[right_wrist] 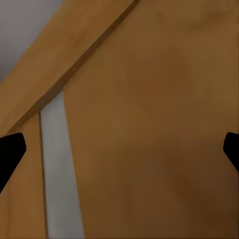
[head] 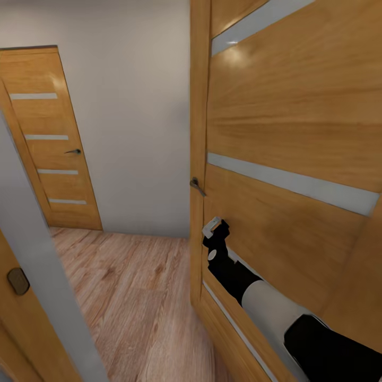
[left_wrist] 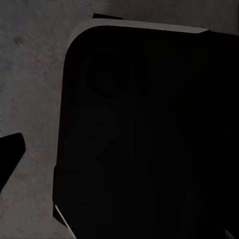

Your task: Move the two storage containers from the living room to the garage. In the garage, place one container on the floor and stack the other container on top of it (either order is fine).

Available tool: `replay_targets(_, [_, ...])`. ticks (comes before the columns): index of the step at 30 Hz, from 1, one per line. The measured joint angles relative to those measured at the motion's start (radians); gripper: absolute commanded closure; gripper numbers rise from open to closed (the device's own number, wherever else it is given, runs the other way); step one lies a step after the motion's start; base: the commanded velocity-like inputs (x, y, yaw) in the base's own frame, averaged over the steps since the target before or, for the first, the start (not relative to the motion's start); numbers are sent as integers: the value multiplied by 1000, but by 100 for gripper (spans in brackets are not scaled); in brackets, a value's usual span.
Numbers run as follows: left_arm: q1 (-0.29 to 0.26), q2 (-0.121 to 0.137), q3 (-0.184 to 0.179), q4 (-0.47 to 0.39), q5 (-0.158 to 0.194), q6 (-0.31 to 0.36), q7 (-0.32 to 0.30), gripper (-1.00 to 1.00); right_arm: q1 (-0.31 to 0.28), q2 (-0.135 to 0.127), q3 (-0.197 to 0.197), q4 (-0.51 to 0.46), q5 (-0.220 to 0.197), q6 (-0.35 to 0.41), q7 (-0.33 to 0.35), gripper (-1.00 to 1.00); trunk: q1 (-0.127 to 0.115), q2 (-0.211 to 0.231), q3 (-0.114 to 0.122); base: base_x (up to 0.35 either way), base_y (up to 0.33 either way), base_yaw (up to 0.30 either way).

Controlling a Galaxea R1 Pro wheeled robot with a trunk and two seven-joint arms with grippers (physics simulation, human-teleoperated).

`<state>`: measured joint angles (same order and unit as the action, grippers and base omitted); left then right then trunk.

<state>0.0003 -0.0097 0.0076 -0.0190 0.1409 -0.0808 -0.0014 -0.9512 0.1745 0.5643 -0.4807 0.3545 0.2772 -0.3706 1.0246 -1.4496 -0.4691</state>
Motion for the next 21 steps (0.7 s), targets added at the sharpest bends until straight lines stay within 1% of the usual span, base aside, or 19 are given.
replay_targets(2, [0,0,0,0,0,-1,0,-100,-4,0,-24,5,1,-4,-3,-100,0,0,0,49,0,0])
replay_targets(4, [0,1,0,0,0,-1,0,-100,-4,0,-29,0,-3,-7,-1,-100,0,0,0,16,0,0])
replay_targets(5, [0,0,0,0,0,-1,0,-100,-4,0,-33,-11,6,-29,-2,-100,0,0,0,2,0,0])
replay_targets(6, [0,0,0,0,0,-1,0,-100,-4,0,-32,-14,5,-44,2,-100,0,0,0,1,0,0])
replay_targets(8, [0,0,0,0,0,-1,0,-100,-1,0,-31,-10,2,-102,7,-100,0,0,0,0,0,0])
replay_targets(10, [0,1,0,0,0,-1,0,-100,0,0,-30,-8,1,-136,8,-100,0,0,0,0,0,0])
replay_targets(15, [0,0,0,0,0,0,0,-100,15,0,-23,-13,3,-175,8,-100,0,0,0,0,0,0])
replay_targets(19, [1,-1,0,0,0,0,0,-100,22,0,10,-21,3,-181,9,-100,0,0,0,0,0,0])
replay_targets(21, [0,-1,0,0,0,0,0,-100,24,0,45,-40,2,-179,10,-100,0,0,0,0,0,0])
